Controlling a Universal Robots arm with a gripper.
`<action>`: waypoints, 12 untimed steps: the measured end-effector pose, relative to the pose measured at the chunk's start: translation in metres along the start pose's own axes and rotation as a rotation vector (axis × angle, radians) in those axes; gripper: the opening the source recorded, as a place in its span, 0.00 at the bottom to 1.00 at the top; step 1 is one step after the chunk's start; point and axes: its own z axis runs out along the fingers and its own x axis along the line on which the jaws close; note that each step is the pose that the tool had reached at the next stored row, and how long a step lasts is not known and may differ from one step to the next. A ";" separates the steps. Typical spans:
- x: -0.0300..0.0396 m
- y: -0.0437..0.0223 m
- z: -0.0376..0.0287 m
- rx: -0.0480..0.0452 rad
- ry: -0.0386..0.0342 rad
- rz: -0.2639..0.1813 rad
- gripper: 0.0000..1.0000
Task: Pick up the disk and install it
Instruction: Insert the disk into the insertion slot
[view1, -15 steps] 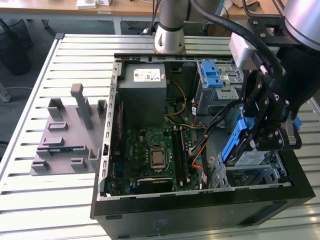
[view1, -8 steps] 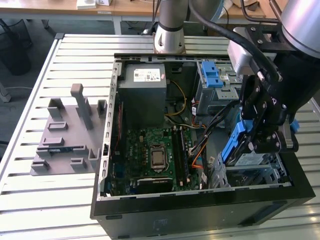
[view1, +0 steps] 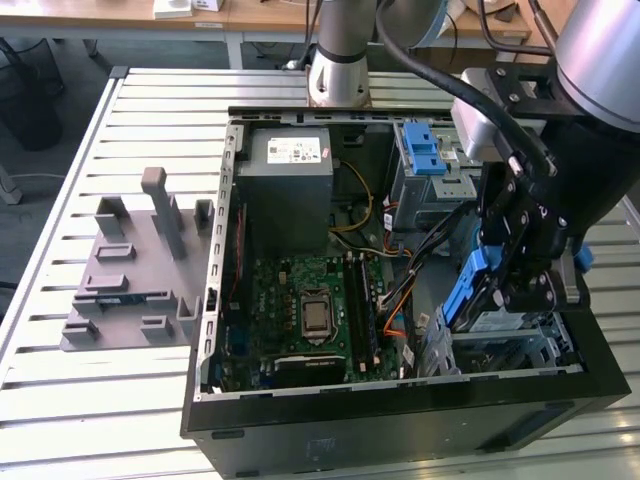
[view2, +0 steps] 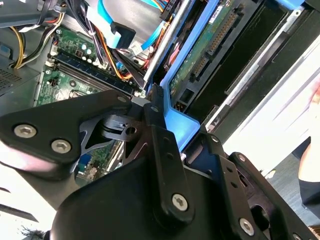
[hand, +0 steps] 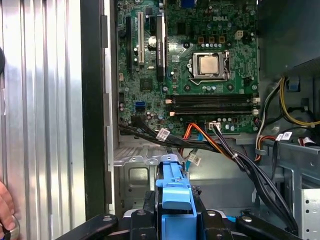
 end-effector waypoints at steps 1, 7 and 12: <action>0.0000 0.0000 0.0009 0.0000 -0.0001 0.000 0.36; 0.0004 0.0000 0.0061 0.0000 0.0001 0.000 0.36; 0.0006 -0.0001 0.0105 0.0000 -0.0001 0.000 0.36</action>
